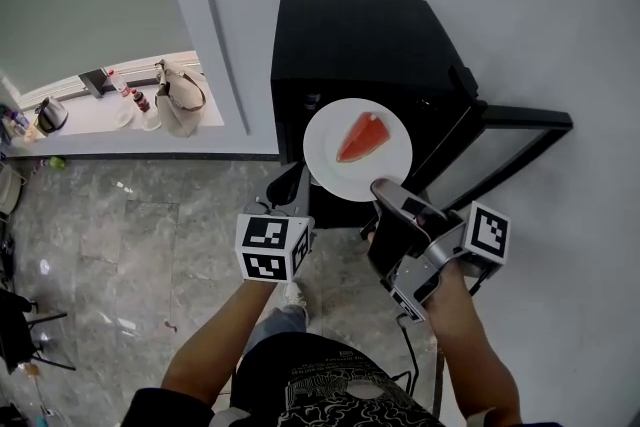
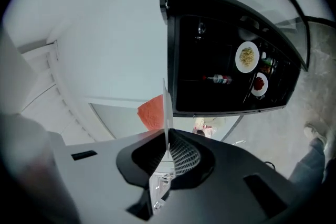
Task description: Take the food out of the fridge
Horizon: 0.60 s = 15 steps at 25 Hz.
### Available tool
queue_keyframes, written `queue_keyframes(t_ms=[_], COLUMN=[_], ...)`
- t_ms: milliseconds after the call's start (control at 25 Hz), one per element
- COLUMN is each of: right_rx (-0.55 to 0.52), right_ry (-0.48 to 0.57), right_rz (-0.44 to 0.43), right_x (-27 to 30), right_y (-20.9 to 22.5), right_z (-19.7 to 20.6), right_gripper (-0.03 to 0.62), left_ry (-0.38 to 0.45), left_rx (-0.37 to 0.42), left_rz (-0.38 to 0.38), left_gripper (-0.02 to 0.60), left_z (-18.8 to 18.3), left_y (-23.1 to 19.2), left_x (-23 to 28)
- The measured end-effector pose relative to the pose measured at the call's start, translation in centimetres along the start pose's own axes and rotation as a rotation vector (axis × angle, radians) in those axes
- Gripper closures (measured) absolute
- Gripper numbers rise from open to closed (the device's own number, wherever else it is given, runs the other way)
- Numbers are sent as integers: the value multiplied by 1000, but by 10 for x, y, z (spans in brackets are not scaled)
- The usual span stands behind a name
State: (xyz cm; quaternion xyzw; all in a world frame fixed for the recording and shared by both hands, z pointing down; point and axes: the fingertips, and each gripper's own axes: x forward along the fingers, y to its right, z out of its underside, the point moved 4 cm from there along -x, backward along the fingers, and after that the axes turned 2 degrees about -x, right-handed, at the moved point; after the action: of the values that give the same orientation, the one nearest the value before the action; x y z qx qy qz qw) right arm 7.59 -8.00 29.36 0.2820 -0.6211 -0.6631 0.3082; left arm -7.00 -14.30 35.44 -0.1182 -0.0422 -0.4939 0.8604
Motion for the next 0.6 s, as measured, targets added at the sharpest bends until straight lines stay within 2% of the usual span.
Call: queue_keyframes(t_ms=[280,600], right_rx=[-7,-11], right_ry=[-9,56], right_rz=[-50,-27], right_x=[14,94], right_y=[-37,-43], right_z=[9,-26], right_gripper=[583,583], left_ry=[14,28], left_rx=[-18,-23], left_rz=[37,29], left_gripper=[580,580], left_z=[3,-4], left_y=[22,0], left_x=[-38,-42])
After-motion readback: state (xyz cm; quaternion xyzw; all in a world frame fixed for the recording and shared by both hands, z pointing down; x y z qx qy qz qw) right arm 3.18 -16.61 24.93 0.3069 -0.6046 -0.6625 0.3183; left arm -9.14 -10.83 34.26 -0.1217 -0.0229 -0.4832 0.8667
